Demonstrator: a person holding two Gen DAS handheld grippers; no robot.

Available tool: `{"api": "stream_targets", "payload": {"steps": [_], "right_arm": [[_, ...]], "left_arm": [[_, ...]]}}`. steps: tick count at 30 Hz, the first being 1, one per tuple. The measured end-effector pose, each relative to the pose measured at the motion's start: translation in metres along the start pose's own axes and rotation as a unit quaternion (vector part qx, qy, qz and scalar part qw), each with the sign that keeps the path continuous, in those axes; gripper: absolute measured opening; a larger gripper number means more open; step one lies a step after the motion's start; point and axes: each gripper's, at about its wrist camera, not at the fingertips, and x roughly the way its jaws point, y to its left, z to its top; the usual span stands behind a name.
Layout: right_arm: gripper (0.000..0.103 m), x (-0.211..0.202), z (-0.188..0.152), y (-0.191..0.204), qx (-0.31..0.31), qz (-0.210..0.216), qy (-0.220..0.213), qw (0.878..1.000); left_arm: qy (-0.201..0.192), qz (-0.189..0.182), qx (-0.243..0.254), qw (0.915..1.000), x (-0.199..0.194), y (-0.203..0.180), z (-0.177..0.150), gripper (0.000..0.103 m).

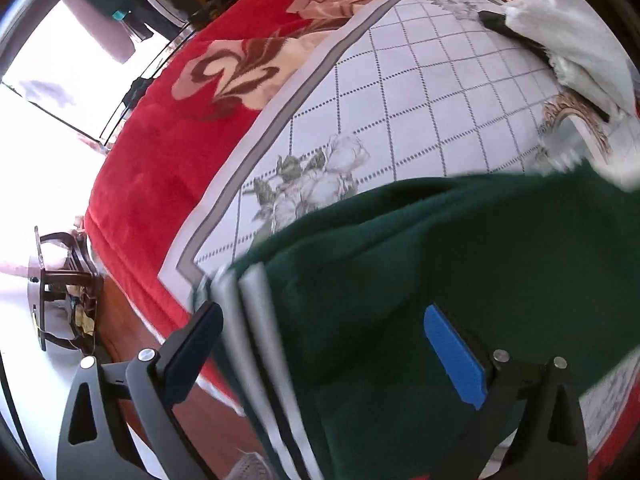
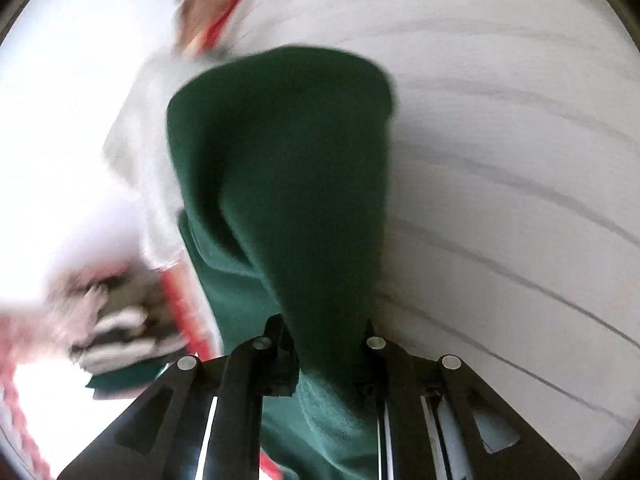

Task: Fold large clothes
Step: 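Lift the jacket hem with both grippers and fold it toward the hood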

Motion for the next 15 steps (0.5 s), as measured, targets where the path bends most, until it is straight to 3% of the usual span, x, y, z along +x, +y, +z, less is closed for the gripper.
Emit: {"api": "stream_targets", "payload": {"steps": [2, 4, 7, 10, 12, 15], "right_arm": [[0.024, -0.033, -0.011, -0.041, 0.011, -0.074, 0.010, 0.997], [0.039, -0.043, -0.014, -0.079, 0.024, -0.147, 0.057, 0.987], [0.046, -0.045, -0.016, -0.083, -0.010, -0.227, 0.132, 0.965], [0.062, -0.066, -0.020, -0.045, -0.089, -0.238, 0.147, 0.956], [0.063, -0.090, -0.021, -0.022, -0.148, -0.250, 0.138, 0.947], [0.071, -0.096, -0.016, 0.028, -0.226, -0.241, 0.110, 0.937]], "left_arm": [[0.000, 0.009, 0.007, 0.9999, -0.001, -0.002, -0.008, 0.103], [0.006, 0.018, 0.016, 0.9997, 0.003, -0.007, -0.016, 0.103], [0.007, 0.013, 0.031, 0.9994, 0.002, -0.021, -0.018, 0.103], [-0.002, -0.007, 0.037, 0.9993, -0.004, -0.038, -0.008, 0.103], [-0.012, -0.011, 0.043, 0.9989, -0.007, -0.053, 0.003, 0.103], [-0.016, -0.018, 0.048, 0.9985, -0.001, -0.069, 0.016, 0.103]]}}
